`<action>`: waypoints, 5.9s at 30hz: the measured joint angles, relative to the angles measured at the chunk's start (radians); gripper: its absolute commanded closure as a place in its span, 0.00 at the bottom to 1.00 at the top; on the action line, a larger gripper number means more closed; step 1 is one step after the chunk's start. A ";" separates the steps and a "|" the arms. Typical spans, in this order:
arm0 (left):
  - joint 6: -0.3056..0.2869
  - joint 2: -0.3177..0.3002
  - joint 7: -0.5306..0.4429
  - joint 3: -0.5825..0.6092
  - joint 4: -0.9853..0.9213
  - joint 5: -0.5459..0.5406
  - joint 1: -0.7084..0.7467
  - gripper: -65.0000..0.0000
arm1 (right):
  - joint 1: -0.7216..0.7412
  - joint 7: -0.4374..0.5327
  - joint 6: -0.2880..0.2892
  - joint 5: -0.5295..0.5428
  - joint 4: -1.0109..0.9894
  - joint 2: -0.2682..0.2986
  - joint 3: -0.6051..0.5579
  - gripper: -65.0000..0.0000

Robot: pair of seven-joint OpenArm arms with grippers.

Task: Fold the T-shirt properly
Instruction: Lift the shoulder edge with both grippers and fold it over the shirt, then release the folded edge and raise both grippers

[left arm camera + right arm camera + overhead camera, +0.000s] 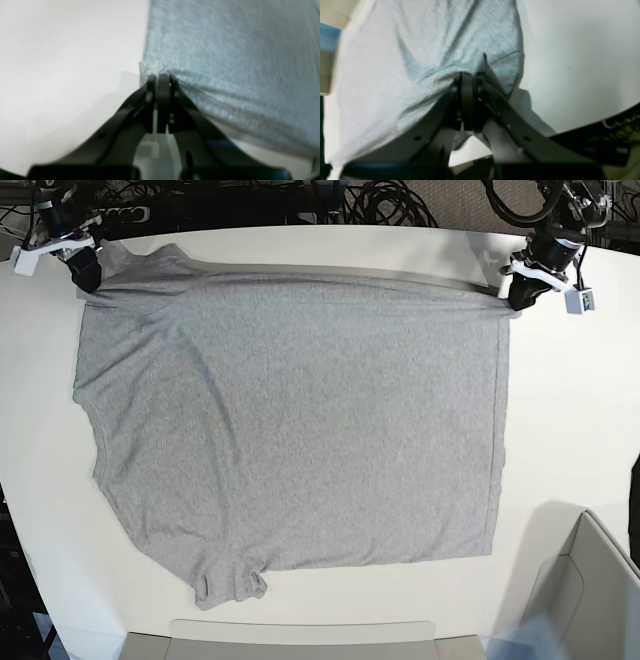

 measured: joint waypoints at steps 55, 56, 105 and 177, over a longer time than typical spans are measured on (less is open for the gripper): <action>0.314 -0.084 0.032 0.266 -0.239 0.369 -0.574 1.00 | 1.025 -0.922 0.163 -0.865 -0.267 -0.226 0.034 1.00; 0.314 -0.086 0.029 0.280 -0.270 0.386 -0.585 1.00 | 1.040 -0.921 0.183 -0.880 -0.282 -0.235 0.034 1.00; 0.317 -0.089 -0.126 0.319 -0.475 0.424 -0.675 1.00 | 1.366 -0.515 0.246 -1.091 -0.786 -0.305 -0.049 1.00; -0.130 -0.032 0.004 0.074 -0.307 0.418 -0.489 0.51 | 1.178 -0.929 0.612 -0.705 -0.868 -0.246 0.558 0.57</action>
